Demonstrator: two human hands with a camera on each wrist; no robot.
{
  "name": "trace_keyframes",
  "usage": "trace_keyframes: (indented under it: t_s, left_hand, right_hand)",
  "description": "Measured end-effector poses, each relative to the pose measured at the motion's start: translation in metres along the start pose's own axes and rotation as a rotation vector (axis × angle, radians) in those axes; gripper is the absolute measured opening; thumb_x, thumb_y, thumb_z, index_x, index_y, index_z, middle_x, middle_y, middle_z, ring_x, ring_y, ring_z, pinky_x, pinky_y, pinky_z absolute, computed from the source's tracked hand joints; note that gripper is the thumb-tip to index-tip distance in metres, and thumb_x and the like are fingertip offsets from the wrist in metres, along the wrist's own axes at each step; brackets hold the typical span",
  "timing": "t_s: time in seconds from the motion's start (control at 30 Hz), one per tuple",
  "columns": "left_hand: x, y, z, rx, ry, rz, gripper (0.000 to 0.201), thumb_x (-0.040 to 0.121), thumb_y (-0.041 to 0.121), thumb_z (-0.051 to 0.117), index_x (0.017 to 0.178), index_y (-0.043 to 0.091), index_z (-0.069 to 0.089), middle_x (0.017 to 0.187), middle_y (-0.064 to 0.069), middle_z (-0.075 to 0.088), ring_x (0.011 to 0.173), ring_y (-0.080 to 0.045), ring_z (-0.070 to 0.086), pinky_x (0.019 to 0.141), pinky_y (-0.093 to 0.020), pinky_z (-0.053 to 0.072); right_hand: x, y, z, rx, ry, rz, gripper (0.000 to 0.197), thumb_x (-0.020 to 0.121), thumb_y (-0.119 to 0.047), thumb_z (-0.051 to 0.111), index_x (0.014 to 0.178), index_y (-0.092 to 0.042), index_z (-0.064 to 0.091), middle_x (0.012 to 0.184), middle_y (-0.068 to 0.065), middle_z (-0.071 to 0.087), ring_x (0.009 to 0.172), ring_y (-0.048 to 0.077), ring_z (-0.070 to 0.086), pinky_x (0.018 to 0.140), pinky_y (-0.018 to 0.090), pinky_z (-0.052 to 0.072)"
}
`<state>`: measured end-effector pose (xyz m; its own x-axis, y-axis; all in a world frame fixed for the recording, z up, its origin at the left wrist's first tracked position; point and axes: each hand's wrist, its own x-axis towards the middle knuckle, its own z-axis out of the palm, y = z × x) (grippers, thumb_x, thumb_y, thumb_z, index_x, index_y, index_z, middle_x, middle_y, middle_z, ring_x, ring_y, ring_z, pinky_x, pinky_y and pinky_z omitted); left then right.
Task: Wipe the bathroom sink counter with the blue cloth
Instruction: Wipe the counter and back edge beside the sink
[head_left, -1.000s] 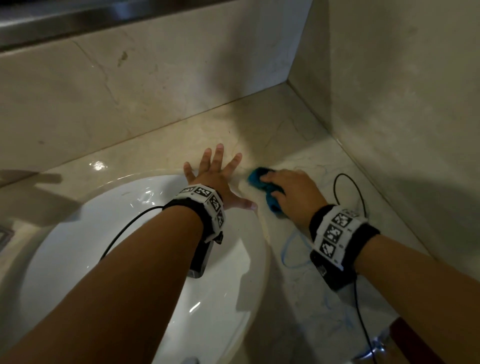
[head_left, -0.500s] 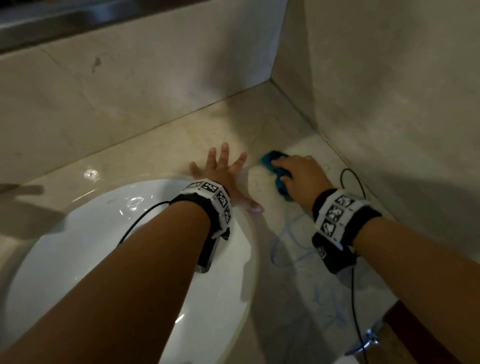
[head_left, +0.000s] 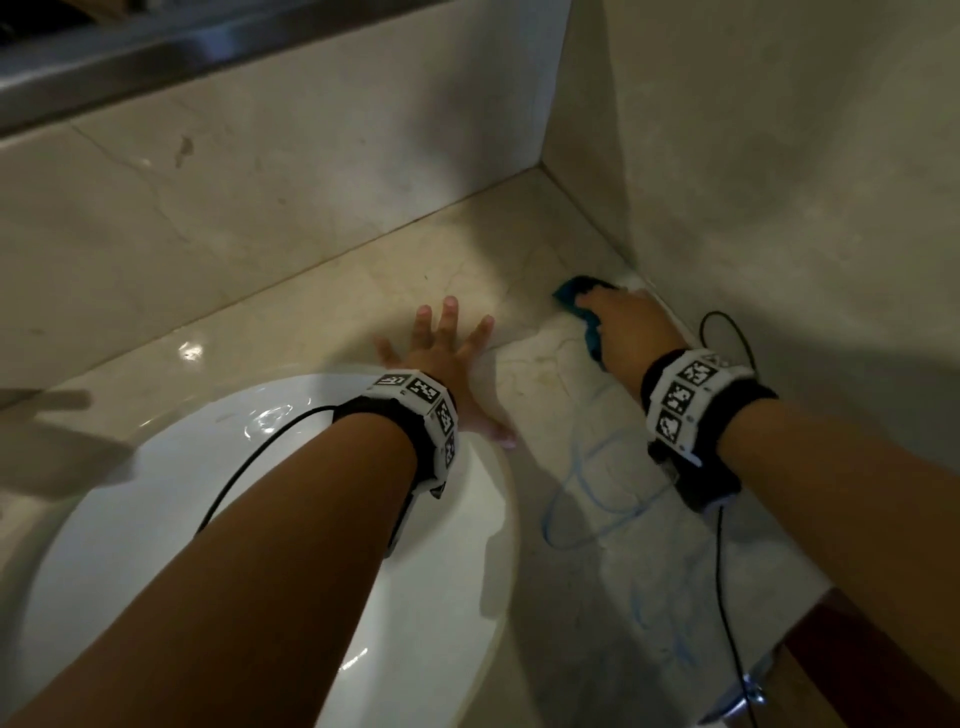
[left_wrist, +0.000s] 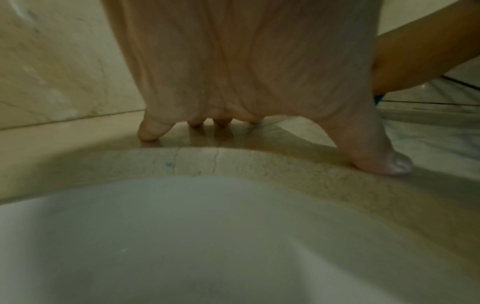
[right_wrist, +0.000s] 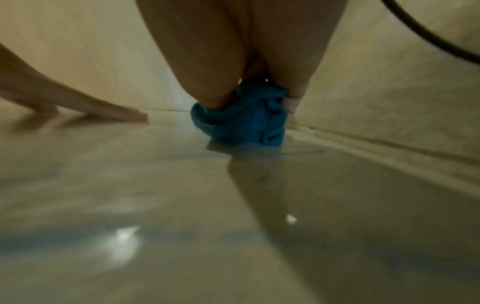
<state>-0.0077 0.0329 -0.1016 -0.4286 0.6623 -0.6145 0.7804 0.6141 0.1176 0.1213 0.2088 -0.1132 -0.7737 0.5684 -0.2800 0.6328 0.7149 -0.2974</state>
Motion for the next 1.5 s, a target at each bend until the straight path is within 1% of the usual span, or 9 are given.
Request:
trace_keyframes:
  t_s: [0.17, 0.4, 0.53, 0.63, 0.77, 0.97, 1.17, 1.33, 1.5]
  left_hand:
    - [0.003, 0.001, -0.001, -0.041, -0.010, -0.014, 0.138, 0.044, 0.076, 0.074, 0.142, 0.049, -0.020, 0.151, 0.005, -0.035, 0.141, -0.028, -0.028, 0.108, -0.069, -0.004]
    - [0.004, 0.003, -0.006, -0.048, -0.035, -0.032, 0.141, 0.042, 0.075, 0.076, 0.142, 0.049, -0.019, 0.152, 0.006, -0.034, 0.141, -0.027, -0.027, 0.107, -0.070, -0.001]
    - [0.007, 0.004, -0.008, -0.048, -0.049, -0.030, 0.143, 0.040, 0.074, 0.078, 0.141, 0.050, -0.020, 0.151, 0.007, -0.035, 0.141, -0.028, -0.028, 0.105, -0.073, 0.000]
    - [0.007, 0.004, -0.007, -0.050, -0.032, -0.030, 0.142, 0.039, 0.074, 0.077, 0.141, 0.051, -0.020, 0.151, 0.007, -0.035, 0.141, -0.027, -0.027, 0.106, -0.072, 0.001]
    - [0.009, 0.002, -0.005, -0.050, -0.022, -0.030, 0.143, 0.038, 0.075, 0.077, 0.141, 0.051, -0.019, 0.151, 0.008, -0.034, 0.142, -0.027, -0.026, 0.105, -0.073, 0.003]
    - [0.007, 0.004, -0.006, -0.047, -0.021, -0.026, 0.141, 0.041, 0.073, 0.078, 0.142, 0.050, -0.018, 0.152, 0.008, -0.034, 0.142, -0.027, -0.026, 0.105, -0.074, 0.004]
    - [0.005, 0.003, -0.006, -0.014, 0.000, -0.013, 0.141, 0.041, 0.076, 0.076, 0.142, 0.049, -0.018, 0.153, 0.005, -0.032, 0.143, -0.027, -0.023, 0.106, -0.072, 0.004]
    - [-0.005, 0.009, 0.000, 0.013, 0.037, 0.027, 0.125, 0.056, 0.071, 0.072, 0.148, 0.039, -0.007, 0.157, -0.006, -0.020, 0.146, -0.030, -0.011, 0.112, -0.062, 0.011]
    - [-0.020, 0.015, 0.014, 0.066, 0.063, 0.121, 0.115, 0.068, 0.067, 0.067, 0.151, 0.028, -0.003, 0.158, -0.010, -0.014, 0.146, -0.031, -0.005, 0.117, -0.050, 0.012]
  right_hand:
    - [-0.031, -0.019, 0.020, 0.083, 0.030, -0.215, 0.044, 0.088, -0.002, 0.050, 0.130, -0.013, 0.052, 0.138, 0.014, 0.048, 0.119, 0.036, 0.047, 0.106, 0.039, 0.035]
    - [0.003, 0.007, -0.005, 0.198, 0.150, 0.001, 0.044, 0.088, 0.007, 0.043, 0.130, -0.006, 0.051, 0.139, 0.018, 0.045, 0.127, 0.032, 0.044, 0.107, 0.026, 0.026]
    - [-0.015, -0.009, 0.006, 0.204, 0.107, -0.029, 0.045, 0.089, 0.005, 0.043, 0.131, -0.009, 0.050, 0.141, 0.018, 0.043, 0.128, 0.034, 0.041, 0.108, 0.026, 0.025]
    - [-0.035, -0.022, 0.020, 0.215, 0.037, -0.071, 0.040, 0.092, -0.006, 0.046, 0.130, -0.015, 0.053, 0.136, 0.017, 0.045, 0.122, 0.032, 0.044, 0.098, 0.015, 0.025]
    - [-0.028, -0.011, 0.017, 0.176, 0.046, -0.148, 0.042, 0.088, 0.000, 0.048, 0.127, -0.014, 0.055, 0.130, 0.017, 0.052, 0.116, 0.034, 0.049, 0.102, 0.027, 0.032]
    - [-0.027, 0.024, -0.004, 0.150, 0.146, 0.140, 0.049, 0.086, 0.004, 0.048, 0.131, -0.014, 0.051, 0.137, 0.015, 0.048, 0.122, 0.032, 0.049, 0.106, 0.030, 0.035]
    - [-0.060, -0.008, 0.021, 0.100, 0.072, -0.028, 0.048, 0.088, 0.003, 0.042, 0.132, -0.014, 0.049, 0.140, 0.012, 0.046, 0.123, 0.034, 0.041, 0.108, 0.031, 0.027]
    - [-0.047, 0.008, 0.021, 0.173, 0.096, -0.035, 0.046, 0.089, 0.004, 0.042, 0.130, -0.014, 0.052, 0.133, 0.016, 0.051, 0.118, 0.034, 0.045, 0.104, 0.032, 0.033]
    - [-0.036, 0.022, 0.017, 0.089, 0.144, 0.075, 0.047, 0.089, 0.000, 0.045, 0.134, -0.012, 0.046, 0.144, 0.014, 0.041, 0.128, 0.033, 0.040, 0.110, 0.032, 0.020]
